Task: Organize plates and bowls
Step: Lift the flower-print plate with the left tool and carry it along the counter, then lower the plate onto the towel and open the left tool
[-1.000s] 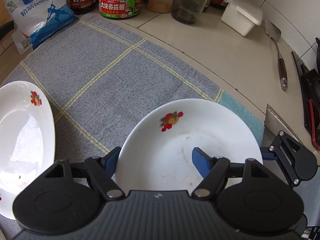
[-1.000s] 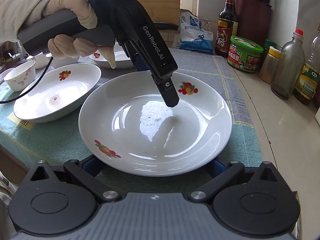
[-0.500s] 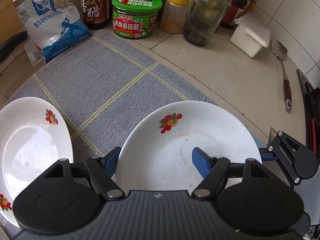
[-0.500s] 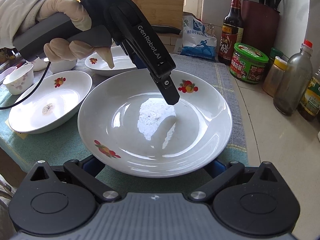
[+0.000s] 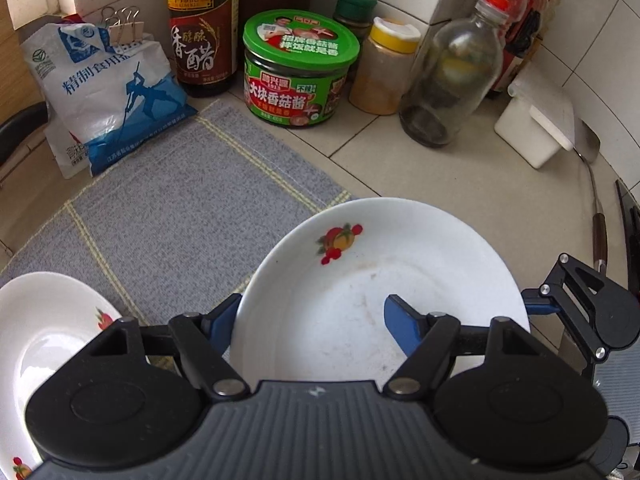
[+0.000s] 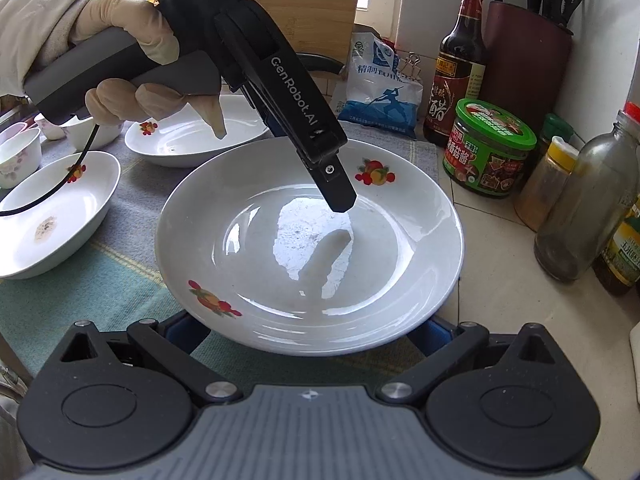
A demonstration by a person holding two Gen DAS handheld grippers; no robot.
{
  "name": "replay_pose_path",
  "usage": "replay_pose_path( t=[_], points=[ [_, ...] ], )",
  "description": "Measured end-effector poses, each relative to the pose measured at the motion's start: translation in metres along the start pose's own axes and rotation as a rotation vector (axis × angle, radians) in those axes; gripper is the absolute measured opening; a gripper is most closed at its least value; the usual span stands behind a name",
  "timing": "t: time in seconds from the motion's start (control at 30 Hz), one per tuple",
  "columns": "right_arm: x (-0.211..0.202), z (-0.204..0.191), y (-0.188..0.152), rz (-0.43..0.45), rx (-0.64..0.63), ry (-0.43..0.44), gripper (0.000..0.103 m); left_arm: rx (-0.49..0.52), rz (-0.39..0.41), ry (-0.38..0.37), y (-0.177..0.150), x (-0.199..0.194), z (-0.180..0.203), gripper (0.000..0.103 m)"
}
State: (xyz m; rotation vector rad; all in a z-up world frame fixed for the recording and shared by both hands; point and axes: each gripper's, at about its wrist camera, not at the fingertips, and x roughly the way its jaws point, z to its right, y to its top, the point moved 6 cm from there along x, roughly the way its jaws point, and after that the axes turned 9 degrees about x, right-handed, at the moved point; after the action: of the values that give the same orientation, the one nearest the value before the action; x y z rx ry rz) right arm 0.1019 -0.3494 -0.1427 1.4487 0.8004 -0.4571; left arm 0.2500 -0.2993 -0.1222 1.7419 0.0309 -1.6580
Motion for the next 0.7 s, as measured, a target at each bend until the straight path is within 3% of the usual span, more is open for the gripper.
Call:
replay_pose_path(
  t=[0.7],
  points=[
    [0.021,0.027,0.005,-0.021,0.002,-0.024,0.103,-0.026,0.011,-0.010,0.012,0.033,-0.015,0.077]
  ],
)
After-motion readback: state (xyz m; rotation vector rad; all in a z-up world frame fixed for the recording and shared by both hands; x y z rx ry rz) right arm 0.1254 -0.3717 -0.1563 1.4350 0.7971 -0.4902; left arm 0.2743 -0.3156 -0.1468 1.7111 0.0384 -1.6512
